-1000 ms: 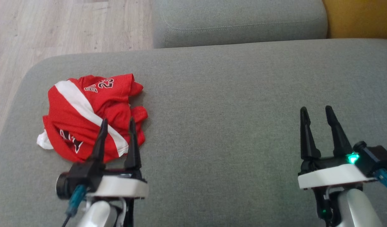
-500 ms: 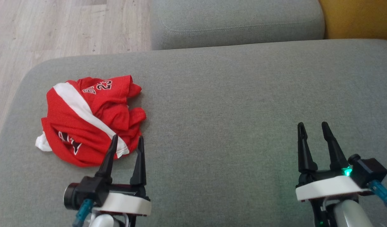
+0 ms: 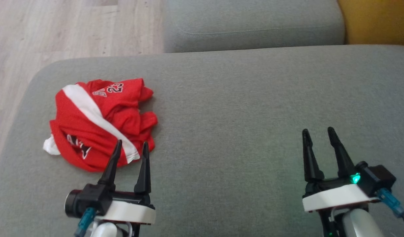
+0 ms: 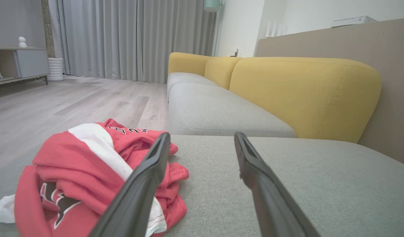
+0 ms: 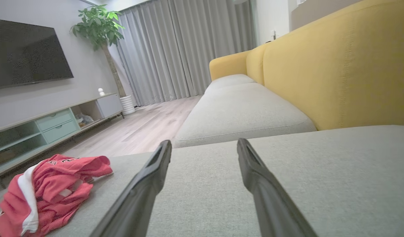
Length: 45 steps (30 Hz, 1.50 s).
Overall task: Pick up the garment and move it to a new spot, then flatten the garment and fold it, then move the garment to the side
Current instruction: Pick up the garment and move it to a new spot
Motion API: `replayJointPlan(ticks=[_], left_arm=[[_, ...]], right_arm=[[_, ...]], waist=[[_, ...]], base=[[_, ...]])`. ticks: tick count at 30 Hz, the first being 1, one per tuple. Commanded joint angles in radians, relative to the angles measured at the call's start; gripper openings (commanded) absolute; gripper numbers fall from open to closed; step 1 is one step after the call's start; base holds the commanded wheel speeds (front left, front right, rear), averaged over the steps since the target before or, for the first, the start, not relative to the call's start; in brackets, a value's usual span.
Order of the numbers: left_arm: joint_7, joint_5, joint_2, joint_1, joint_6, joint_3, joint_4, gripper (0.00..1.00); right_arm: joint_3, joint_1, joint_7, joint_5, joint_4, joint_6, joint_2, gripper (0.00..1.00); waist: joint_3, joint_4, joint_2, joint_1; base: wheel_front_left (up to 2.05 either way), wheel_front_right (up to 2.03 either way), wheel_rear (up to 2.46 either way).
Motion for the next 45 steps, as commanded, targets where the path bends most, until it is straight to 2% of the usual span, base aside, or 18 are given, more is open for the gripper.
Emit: replayJointPlan(ticks=[1, 22, 30, 38, 45], left_arm=[[-0.01, 0.016, -0.001, -0.019, -0.005, 0.048, -0.029, 1.0], [-0.01, 0.066, -0.006, 0.033, -0.006, 0.109, -0.019, 1.0], [-0.01, 0.076, -0.006, 0.049, -0.01, 0.113, -0.014, 1.0], [-0.01, 0.082, -0.006, 0.059, -0.013, 0.12, -0.016, 1.0], [-0.01, 0.1, 0.012, -0.016, -0.044, 0.124, 0.003, 1.0]], right_arm=[[0.031, -0.039, -0.011, -0.007, -0.035, -0.001, -0.008, 1.0], [0.147, 0.005, -0.011, 0.013, -0.044, -0.001, -0.008, 1.0], [0.165, 0.02, -0.011, 0.026, -0.042, -0.001, -0.008, 1.0], [0.18, 0.023, -0.011, 0.031, -0.043, -0.001, -0.008, 1.0], [0.185, -0.001, -0.011, 0.014, -0.053, -0.001, -0.008, 1.0]], waist=[[-0.003, 0.016, 0.0, 0.0], [-0.055, 0.258, 0.0, 0.0], [-0.07, 0.324, 0.0, 0.0], [-0.073, 0.341, 0.0, 0.0], [-0.015, 0.288, 0.0, 0.0]], base=[[0.0, 0.0, 0.0], [0.0, 0.0, 0.0], [0.0, 0.0, 0.0], [0.0, 0.0, 0.0], [0.0, 0.0, 0.0]])
